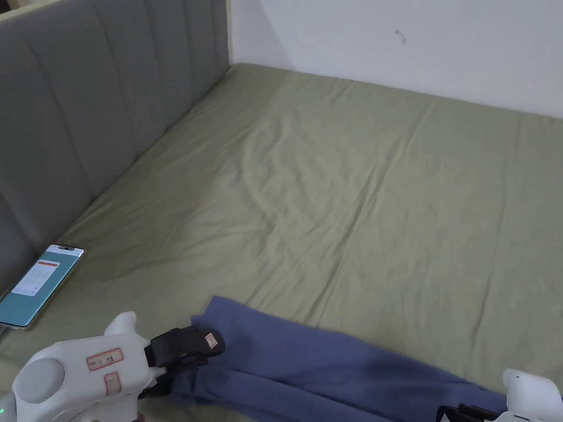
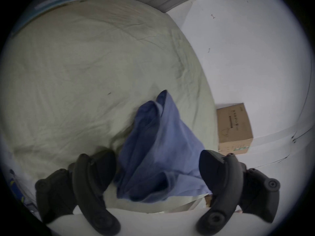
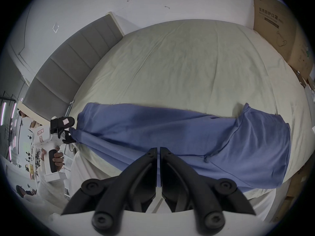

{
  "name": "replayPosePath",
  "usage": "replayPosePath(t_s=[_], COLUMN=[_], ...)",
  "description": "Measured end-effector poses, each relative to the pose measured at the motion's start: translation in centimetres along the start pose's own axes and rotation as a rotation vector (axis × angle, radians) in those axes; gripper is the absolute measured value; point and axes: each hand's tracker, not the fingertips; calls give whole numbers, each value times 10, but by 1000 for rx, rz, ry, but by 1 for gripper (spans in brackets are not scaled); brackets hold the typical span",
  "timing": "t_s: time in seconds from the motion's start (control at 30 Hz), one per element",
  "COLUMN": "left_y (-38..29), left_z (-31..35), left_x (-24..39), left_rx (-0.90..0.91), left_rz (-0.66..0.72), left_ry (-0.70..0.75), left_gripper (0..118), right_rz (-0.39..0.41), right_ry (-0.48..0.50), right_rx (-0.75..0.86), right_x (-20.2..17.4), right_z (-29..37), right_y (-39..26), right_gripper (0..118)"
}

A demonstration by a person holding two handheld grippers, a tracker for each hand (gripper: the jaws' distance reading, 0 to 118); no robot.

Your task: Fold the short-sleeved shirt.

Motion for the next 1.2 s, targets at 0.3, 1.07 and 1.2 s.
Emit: replayPosePath(t_s=[0.3,1.07,1.2], left_y=[2,-210,-189], left_z=[6,-167,-139], left_x=[39,247,250], left_rx=[-21,-436,-381], left_rz=[-93,-912,-875], left_ry=[92,90,76], left_gripper=[6,99,98], right_rz=[-88,-491,-523], right_ry=[-28,-148,-145], right_rx=[45,172,170], right_x=[23,144,150], right_z=[17,86,85], right_y=[-6,-76,-82], right_gripper=[4,4,4])
